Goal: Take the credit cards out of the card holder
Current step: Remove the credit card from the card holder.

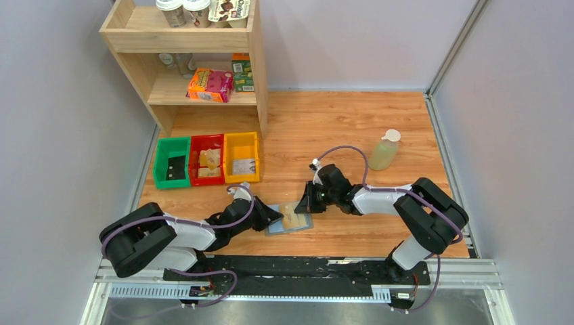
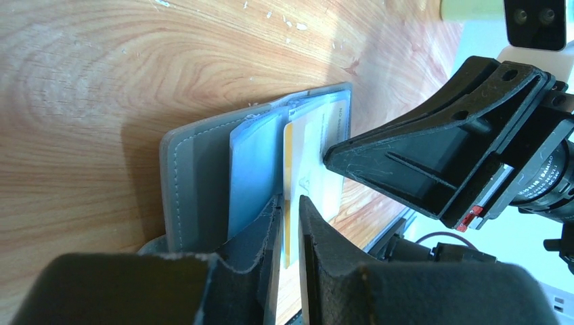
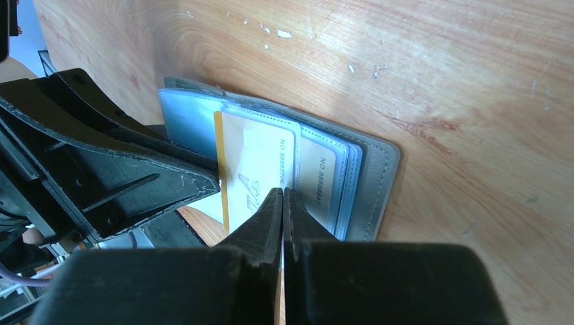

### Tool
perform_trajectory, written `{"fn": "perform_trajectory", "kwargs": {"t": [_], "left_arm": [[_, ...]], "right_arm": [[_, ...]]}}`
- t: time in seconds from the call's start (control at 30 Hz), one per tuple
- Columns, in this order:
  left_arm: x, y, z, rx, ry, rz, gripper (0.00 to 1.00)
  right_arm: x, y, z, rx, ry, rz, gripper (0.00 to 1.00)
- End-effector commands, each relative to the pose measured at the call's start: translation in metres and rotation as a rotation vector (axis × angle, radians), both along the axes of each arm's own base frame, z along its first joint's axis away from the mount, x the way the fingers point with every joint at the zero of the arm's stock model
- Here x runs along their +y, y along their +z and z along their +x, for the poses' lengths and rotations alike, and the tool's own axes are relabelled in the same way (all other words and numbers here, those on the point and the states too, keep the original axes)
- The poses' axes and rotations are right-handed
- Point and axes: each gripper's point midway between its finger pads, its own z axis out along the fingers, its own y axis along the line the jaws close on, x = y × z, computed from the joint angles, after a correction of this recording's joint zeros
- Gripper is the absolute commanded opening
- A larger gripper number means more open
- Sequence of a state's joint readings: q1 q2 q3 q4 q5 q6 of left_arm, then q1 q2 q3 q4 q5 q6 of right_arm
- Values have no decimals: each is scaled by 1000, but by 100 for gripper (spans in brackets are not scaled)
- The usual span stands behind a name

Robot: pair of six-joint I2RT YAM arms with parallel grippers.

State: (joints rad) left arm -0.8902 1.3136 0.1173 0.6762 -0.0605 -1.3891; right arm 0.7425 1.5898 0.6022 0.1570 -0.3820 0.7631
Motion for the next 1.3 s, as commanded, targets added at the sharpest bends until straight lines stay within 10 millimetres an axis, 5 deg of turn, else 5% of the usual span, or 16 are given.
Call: {"fn": "perform_trajectory", "kwargs": {"t": [0.0, 0.47, 0.63, 1.13, 1.27], "left_arm": [[4, 4, 2, -29, 20, -10, 22], [-6, 0, 6, -25, -4, -31, 24], [-13, 9, 6, -49, -18, -100, 4], [4, 2, 0, -13, 38, -136, 0], [14, -13, -10, 36, 47, -100, 0]], "right_arm": [[-44, -53, -25, 113, -27, -224, 0], [-43, -51, -24, 102, -19, -218, 0], [-48, -53, -28, 121, -20, -240, 0], [-51, -56, -28, 130, -24, -249, 0], [-52, -57, -28, 131, -26, -250, 0]]}}
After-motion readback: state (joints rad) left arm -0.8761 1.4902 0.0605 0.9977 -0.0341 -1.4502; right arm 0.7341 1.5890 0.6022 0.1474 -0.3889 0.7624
